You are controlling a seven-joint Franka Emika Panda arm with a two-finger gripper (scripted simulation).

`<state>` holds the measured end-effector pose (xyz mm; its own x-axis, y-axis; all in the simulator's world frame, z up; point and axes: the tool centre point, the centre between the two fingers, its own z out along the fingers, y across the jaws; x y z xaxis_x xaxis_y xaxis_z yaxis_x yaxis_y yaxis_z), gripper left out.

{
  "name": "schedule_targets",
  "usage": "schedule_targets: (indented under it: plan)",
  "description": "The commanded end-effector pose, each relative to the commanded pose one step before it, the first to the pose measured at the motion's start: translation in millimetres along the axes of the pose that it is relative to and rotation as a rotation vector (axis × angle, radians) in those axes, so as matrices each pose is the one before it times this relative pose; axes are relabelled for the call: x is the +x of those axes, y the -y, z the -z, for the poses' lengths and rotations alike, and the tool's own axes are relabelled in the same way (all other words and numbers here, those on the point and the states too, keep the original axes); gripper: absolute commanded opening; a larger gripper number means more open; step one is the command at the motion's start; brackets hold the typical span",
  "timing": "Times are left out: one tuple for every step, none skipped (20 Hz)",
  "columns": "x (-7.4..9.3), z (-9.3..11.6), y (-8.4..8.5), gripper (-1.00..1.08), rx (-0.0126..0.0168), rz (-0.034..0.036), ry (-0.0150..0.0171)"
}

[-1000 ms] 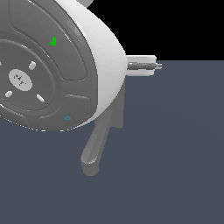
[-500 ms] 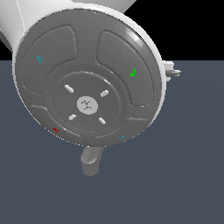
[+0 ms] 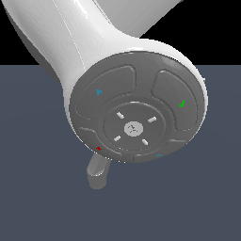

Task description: Turn on the faucet by rotating a designated handle.

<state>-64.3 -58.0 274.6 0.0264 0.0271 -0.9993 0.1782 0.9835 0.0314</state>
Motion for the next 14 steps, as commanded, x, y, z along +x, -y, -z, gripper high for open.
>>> schedule_targets:
  plan:
    - [10.15, 1.10, 2.00, -1.00, -0.01501, 0.01001, -0.01875]
    - [1.86, -0.14, 2.05, -1.00, -0.00045, 0.00050, -0.00015]
    - [1.89, -0.15, 1.89, -1.00, -0.00064, 0.00071, -0.00022]
    - [1.86, -0.15, 1.95, -1.00, -0.00055, 0.00061, -0.00019]
    - [1.85, -0.15, 1.94, -1.00, -0.00055, 0.00061, -0.00019]
    - [1.84, -0.15, 1.93, -1.00, -0.00055, 0.00062, -0.00019]
    - [1.84, -0.15, 1.92, -1.00, -0.00055, 0.00062, -0.00018]
    - [1.83, -0.15, 1.91, -1.00, -0.00055, 0.00062, -0.00018]
    - [1.80, -0.14, 1.98, -1.00, -0.00045, 0.00051, -0.00015]
    - [1.83, -0.16, 1.83, -1.00, -0.00063, 0.00072, -0.00021]
    - [1.81, -0.15, 1.88, -1.00, -0.00054, 0.00062, -0.00018]
    - [1.78, -0.15, 1.96, -1.00, -0.00044, 0.00051, -0.00014]
    - [1.81, -0.16, 1.81, -1.00, -0.00062, 0.00072, -0.00020]
    - [1.77, -0.15, 1.94, -1.00, -0.00044, 0.00051, -0.00014]
